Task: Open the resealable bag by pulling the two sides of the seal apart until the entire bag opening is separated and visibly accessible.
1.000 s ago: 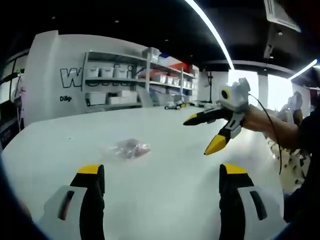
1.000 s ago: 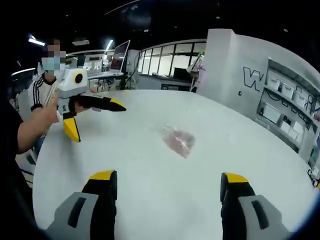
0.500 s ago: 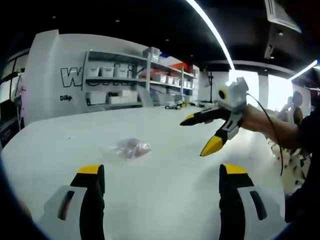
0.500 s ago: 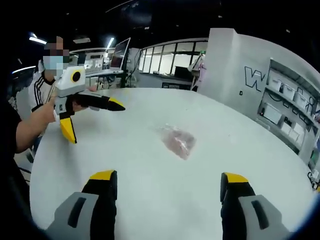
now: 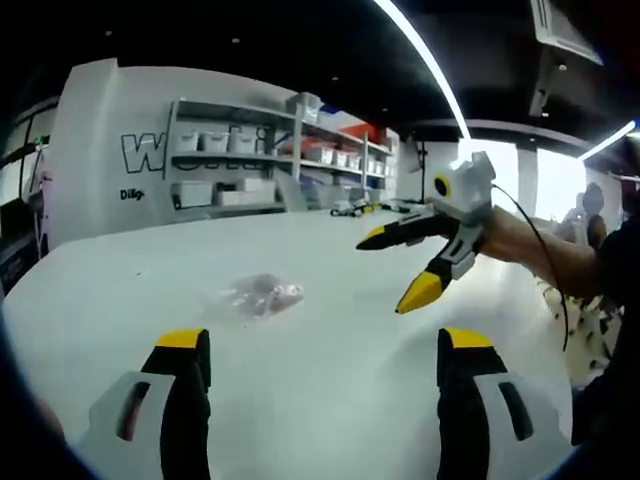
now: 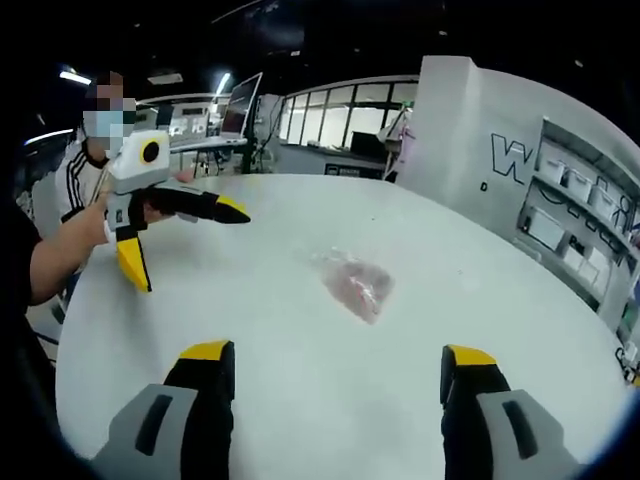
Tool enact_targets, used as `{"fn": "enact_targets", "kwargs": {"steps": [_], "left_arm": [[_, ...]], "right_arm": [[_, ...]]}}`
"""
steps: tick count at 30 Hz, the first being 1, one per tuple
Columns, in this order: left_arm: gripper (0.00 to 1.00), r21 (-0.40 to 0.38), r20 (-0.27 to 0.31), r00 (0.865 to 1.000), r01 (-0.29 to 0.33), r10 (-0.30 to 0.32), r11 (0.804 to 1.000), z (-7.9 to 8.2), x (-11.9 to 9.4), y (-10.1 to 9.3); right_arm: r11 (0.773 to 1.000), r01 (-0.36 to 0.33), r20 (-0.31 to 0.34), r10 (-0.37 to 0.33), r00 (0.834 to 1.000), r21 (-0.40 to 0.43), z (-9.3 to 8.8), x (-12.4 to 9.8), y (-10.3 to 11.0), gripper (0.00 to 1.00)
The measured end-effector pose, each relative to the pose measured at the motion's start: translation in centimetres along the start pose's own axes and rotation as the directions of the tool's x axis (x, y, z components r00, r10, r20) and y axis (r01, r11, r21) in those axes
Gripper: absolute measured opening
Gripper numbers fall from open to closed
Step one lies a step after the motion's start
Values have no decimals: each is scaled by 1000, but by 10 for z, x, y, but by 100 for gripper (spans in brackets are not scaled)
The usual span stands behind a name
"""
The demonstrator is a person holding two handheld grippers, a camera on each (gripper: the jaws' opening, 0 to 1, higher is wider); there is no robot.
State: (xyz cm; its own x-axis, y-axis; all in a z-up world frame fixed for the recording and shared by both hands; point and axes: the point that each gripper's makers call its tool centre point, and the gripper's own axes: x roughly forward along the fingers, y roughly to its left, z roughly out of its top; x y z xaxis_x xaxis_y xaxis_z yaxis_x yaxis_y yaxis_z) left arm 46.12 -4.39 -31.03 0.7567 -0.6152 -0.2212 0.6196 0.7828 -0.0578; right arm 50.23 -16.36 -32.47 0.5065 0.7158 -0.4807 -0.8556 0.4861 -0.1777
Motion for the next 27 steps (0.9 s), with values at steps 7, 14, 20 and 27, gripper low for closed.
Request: {"fn": "enact_targets", "kwargs": {"steps": [7, 14, 20, 27], "left_arm": [[93, -1, -3, 1000, -2, 2, 1000, -1, 1, 2], [93, -1, -3, 1000, -2, 2, 1000, 0, 2, 4], [93, -1, -8, 1000, -1, 1, 1000, -2, 3, 4], [93, -3, -9, 1000, 0, 0, 1000, -2, 4, 5]], "right_arm": [[1000, 1, 0, -1, 1000, 2, 0, 1, -2, 85], [1000, -2, 0, 2, 1000, 5, 1, 5, -3, 85], [1000, -4, 1, 4, 1000, 5, 2, 7, -3, 85], [1000, -7, -1, 7, 1000, 6, 2, 10, -3, 85]]}}
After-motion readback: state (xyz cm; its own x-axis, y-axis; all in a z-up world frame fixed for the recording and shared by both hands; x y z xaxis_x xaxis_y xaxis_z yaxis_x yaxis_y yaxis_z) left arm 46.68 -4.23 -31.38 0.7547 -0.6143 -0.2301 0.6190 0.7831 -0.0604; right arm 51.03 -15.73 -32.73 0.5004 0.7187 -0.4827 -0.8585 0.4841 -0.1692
